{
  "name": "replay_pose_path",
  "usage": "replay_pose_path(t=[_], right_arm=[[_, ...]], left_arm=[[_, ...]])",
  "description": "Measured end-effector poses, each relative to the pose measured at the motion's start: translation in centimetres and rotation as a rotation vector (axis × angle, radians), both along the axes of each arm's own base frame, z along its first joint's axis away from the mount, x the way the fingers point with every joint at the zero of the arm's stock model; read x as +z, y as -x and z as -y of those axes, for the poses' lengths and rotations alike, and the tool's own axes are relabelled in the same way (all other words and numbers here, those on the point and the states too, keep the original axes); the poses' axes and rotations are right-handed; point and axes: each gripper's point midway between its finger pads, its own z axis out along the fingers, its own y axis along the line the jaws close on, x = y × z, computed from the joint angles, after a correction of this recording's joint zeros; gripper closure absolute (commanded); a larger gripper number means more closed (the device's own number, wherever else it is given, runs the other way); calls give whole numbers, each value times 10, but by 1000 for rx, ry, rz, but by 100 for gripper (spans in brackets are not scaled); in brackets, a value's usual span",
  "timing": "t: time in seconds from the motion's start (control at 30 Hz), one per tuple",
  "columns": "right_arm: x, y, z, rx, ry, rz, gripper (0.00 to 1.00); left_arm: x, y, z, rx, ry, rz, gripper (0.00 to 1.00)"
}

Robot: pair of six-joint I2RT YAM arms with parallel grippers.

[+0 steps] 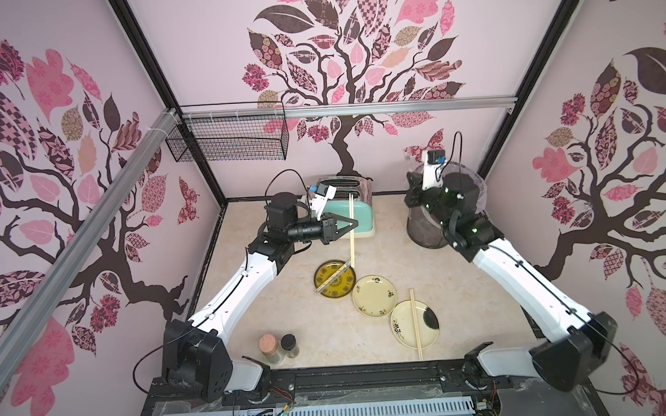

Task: Remove the packaging of disposable chopsticks
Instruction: Place the packet bag in the trash bin.

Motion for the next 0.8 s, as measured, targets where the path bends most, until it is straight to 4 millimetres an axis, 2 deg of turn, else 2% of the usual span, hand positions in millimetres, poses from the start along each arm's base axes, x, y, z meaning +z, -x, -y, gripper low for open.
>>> replay_pose_path(t=[0.13,0.23,0.3,0.47,0.6,0.7,0.8], right_arm=[[12,-52,48,-126,44,20,100],[6,-80,78,-208,90,8,100],[-5,-94,91,-241,113,-13,100],[-51,-121,121,-287,120,-126,100],[-97,-130,142,-313,108,-259,100],[-127,-134,149,-323,114,-360,100],[-149,-142,151,-324,130,-444,100]], left_arm=[[-4,1,0,-2,-14,2,100],[-7,1,0,-4,-23,2,100],[-10,0,0,-5,-28,-7,100],[-15,-1,1,-6,-35,-19,100],[-18,-2,1,-8,-42,-22,100],[-20,-3,1,-9,-46,-21,100],[-23,-4,2,-9,-50,-26,100]])
